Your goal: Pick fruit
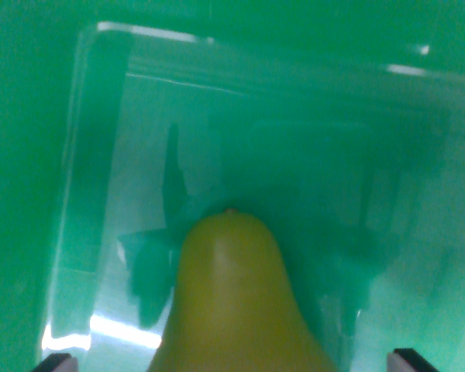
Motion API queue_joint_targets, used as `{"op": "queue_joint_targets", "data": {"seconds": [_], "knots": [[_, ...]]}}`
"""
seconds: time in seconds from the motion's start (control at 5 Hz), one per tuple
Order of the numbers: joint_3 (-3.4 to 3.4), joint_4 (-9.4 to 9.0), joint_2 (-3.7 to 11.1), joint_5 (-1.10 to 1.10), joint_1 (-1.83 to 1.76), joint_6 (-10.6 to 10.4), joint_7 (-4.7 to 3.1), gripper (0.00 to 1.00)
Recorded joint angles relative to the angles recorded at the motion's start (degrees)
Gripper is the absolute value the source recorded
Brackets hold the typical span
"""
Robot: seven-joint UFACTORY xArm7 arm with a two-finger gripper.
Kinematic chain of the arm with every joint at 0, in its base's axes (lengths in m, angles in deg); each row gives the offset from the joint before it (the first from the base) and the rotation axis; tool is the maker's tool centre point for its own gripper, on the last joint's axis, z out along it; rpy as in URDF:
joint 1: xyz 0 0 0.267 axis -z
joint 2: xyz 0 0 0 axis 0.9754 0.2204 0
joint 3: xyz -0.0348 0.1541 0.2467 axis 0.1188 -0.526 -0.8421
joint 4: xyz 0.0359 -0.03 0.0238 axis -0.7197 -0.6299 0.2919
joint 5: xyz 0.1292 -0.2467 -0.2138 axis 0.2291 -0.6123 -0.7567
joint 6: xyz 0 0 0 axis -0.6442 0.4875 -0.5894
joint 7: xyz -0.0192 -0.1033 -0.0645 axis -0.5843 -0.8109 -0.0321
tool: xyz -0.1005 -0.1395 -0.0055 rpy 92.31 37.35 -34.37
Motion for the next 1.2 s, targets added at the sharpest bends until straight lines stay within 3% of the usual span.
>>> {"op": "queue_joint_targets", "data": {"seconds": [0.8, 1.0, 1.2], "knots": [[-0.2, -1.44, 0.82, 0.17, -0.06, -1.8, -0.06, 0.0], [-0.25, -1.8, 1.03, 0.21, -0.08, -2.3, -0.07, 1.0], [-0.25, -1.8, 1.03, 0.21, -0.08, -2.3, -0.07, 1.0]]}}
